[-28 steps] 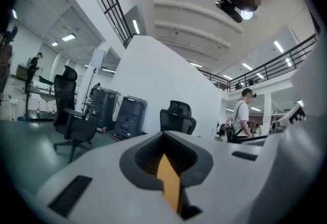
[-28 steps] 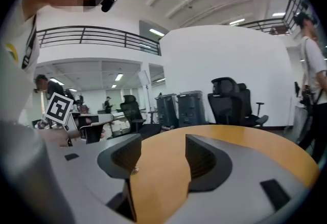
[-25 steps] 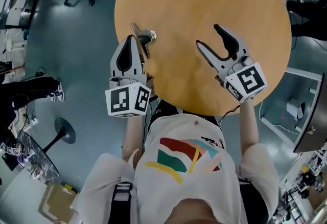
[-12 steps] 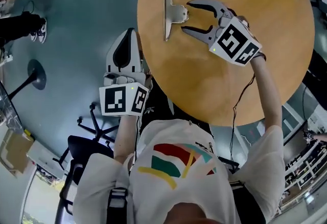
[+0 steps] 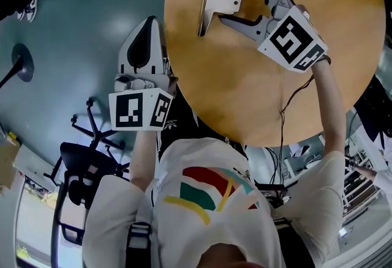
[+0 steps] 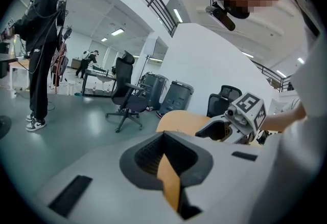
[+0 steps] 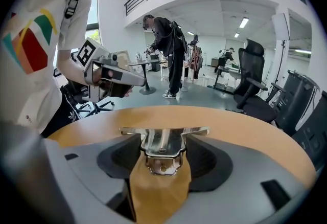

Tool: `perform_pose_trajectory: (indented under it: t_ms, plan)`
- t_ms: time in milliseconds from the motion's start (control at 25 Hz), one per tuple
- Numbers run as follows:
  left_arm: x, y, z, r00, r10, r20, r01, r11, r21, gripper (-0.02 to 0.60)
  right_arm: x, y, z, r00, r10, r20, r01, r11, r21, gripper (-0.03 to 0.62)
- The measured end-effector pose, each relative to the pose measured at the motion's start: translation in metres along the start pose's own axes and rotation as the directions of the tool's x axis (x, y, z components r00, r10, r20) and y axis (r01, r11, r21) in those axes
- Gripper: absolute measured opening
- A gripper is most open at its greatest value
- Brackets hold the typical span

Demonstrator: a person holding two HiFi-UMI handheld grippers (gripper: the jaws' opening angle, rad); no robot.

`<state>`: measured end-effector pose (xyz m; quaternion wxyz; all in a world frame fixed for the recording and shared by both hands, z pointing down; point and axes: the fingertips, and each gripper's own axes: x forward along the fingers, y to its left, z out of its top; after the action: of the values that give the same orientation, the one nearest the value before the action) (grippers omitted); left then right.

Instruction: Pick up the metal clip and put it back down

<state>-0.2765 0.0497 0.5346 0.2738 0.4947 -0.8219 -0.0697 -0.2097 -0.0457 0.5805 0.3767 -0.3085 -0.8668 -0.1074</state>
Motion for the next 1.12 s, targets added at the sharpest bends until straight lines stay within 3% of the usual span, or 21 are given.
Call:
perform_pose_trajectory:
  t_ms: [160, 360, 840, 960, 1120]
  plan:
    - [0.006, -0.003, -0.008, 1.0, -0.007, -0.005, 0.007, 1.0, -0.001, 0.043, 0.003, -0.001, 0.001, 0.999, 0.008, 0.034, -0.008, 1.0, 0.009, 0.256]
    - [0.012, -0.006, -0.01, 1.0, -0.005, -0.001, 0.005, 1.0, -0.004, 0.043, 0.017, -0.001, -0.019, 0.999, 0.019, -0.025, -0.019, 1.0, -0.007, 0.268]
    - [0.015, -0.01, -0.007, 1.0, -0.025, -0.001, 0.025, 1.0, 0.006, 0.043, 0.015, -0.001, -0.015, 1.0, 0.0, -0.026, 0.0, 1.0, 0.012, 0.268]
    - [0.016, -0.019, 0.004, 0.999, -0.04, 0.013, 0.04, 0.999, 0.015, 0.043, 0.008, -0.005, -0.011, 0.999, -0.042, 0.002, 0.042, 0.999, 0.035, 0.268]
    - [0.008, -0.04, 0.036, 0.996, -0.068, 0.053, 0.067, 0.997, 0.026, 0.043, -0.025, -0.011, 0.02, 0.983, -0.16, 0.094, 0.15, 0.983, 0.106, 0.267]
